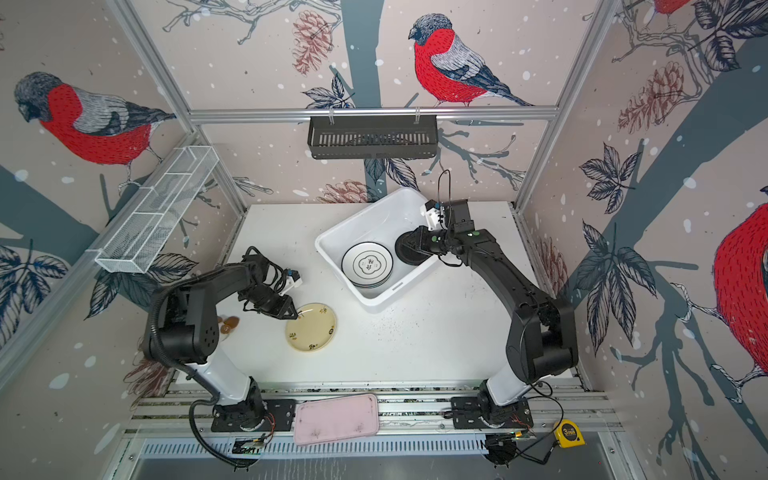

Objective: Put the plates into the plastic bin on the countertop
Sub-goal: 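Lift the cream plate upright with the left gripper toward the bin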

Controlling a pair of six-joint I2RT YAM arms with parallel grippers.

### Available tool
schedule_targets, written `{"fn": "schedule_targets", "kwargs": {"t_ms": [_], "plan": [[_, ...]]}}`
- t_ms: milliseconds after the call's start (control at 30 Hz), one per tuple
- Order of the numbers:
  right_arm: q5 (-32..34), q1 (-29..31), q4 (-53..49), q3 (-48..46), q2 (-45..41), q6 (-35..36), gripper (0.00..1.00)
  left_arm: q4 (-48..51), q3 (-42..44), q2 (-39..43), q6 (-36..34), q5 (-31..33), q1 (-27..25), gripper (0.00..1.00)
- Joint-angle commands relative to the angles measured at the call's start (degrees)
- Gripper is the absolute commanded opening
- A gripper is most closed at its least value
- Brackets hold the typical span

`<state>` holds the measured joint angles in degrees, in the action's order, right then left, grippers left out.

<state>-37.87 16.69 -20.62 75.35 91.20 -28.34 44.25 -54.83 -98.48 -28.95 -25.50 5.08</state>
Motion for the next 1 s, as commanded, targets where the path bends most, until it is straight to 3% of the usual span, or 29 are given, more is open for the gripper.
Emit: {"fn": "schedule_targets", "kwargs": {"t_ms": [0,600,967], "plan": [[-1.2,-0.1,1.2,0.6,0.4,0.7,0.25,0.8,-0.4,-0.5,-0.4,-1.1,0.1,0.21],[-2.5,-0.4,1.7,2.3,2.9,1.1,0.24,2.2,-1.5,0.3,-0.1,-1.6,0.0,0.0],[-3.7,-0.7,1.6,5.2,5.4,1.7,0.24,9.9,-9.2,3.2,-2.7,-0.2,0.4,0.0]]}}
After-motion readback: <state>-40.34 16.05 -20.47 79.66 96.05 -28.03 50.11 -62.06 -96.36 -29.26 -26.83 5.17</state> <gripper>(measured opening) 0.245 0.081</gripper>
